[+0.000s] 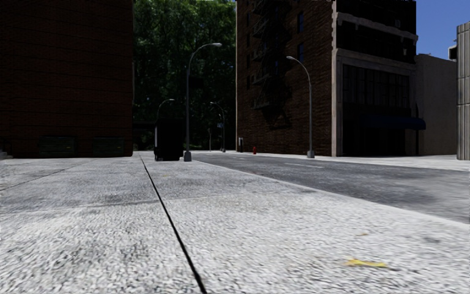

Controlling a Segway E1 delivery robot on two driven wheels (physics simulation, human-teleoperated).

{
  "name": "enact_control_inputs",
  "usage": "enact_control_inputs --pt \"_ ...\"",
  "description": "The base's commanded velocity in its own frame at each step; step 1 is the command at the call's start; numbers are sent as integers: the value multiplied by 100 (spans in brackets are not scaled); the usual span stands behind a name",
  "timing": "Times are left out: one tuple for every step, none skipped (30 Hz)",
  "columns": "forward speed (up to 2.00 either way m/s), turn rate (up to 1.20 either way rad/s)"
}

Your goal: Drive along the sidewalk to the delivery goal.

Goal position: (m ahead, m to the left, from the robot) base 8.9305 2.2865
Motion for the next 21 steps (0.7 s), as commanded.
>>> enact_control_inputs --pt "200 77" --pt "200 53" --pt "200 53" --pt "200 46" --pt "200 43" --pt "200 28" --pt "200 12" --pt "200 5" --pt "200 5" --pt "200 2" --pt "200 1" --pt "200 1" --pt "200 1" --pt "200 1" --pt "200 2" --pt "200 21" --pt "200 48" --pt "200 76" --pt "200 76" --pt "200 120" --pt "200 120"
